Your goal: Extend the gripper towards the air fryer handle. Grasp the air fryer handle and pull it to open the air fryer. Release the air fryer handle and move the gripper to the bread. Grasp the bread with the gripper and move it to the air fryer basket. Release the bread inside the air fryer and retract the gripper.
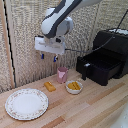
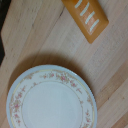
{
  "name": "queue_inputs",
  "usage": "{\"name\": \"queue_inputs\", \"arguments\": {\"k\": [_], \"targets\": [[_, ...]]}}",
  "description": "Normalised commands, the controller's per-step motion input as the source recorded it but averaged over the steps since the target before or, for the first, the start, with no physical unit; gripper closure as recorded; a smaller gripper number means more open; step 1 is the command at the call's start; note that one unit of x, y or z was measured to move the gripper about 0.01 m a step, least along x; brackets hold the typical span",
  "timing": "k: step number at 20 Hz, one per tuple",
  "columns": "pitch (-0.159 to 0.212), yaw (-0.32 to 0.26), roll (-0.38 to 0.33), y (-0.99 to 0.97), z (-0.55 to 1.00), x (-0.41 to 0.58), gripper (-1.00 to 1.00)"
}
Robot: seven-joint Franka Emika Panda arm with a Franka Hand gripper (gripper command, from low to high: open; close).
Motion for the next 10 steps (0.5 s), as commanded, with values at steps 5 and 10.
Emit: {"name": "queue_inputs", "arguments": {"k": [5, 10], "targets": [[0.052, 0.340, -0.020, 0.01, -0.17, 0.037, -1.00], [0.075, 0.284, -0.033, 0.08, -0.21, 0.019, -1.00]]}}
